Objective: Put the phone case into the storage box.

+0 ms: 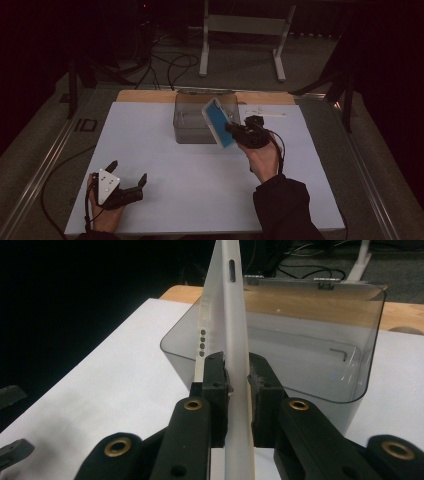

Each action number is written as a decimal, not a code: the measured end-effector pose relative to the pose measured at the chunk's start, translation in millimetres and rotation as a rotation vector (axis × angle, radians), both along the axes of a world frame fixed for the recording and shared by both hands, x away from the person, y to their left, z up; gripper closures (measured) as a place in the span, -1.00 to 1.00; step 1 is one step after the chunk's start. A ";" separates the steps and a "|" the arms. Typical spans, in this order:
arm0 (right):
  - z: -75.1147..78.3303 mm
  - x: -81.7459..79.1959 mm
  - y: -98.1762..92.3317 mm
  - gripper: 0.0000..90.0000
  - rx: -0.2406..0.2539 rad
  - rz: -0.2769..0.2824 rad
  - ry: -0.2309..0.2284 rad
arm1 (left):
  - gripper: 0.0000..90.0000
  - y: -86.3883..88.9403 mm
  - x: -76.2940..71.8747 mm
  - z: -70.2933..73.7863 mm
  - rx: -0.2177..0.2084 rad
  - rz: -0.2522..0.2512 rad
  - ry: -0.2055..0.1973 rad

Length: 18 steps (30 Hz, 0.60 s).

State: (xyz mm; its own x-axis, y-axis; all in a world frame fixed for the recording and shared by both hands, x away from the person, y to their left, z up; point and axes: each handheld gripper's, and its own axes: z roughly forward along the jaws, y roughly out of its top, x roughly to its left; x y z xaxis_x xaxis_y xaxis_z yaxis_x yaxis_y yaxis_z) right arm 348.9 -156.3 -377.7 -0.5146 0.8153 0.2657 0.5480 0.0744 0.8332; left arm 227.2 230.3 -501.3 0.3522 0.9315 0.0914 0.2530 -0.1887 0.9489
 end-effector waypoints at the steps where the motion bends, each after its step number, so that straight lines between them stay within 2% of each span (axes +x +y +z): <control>1: 0.6 0.8 0.1 0.81 -0.003 -0.005 -0.002 | -0.99 -0.1 -0.1 0.0 0.001 0.000 0.000; 18: 8.8 14.7 3.6 0.81 -0.002 -0.051 -0.005 | -0.99 -1.9 -0.2 -0.5 0.006 -0.006 0.001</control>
State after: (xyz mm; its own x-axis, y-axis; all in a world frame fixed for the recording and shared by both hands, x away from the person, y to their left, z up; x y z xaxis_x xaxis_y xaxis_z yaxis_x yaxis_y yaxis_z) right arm 363.6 -152.6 -369.0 -0.4741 0.8407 0.2616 0.5466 0.0481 0.8360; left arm 227.1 228.3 -501.7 0.3579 0.9287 0.0969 0.2531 -0.1964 0.9473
